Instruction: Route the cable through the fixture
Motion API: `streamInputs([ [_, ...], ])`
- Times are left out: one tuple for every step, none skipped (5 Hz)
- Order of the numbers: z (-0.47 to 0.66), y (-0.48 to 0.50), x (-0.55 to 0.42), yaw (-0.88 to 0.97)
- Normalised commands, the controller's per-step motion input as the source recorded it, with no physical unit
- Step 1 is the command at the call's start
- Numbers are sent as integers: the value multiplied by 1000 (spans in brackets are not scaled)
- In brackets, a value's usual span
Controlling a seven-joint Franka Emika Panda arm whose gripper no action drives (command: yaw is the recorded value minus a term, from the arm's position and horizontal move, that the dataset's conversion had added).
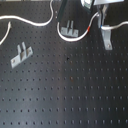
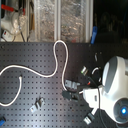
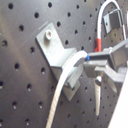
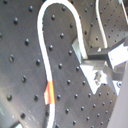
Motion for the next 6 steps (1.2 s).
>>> streamInputs([
  [116,-43,-131,66],
  [2,-36,2,0],
  [124,29,0,69],
  [161,235,59,0],
  [95,261,104,-43],
  [140,220,24,0],
])
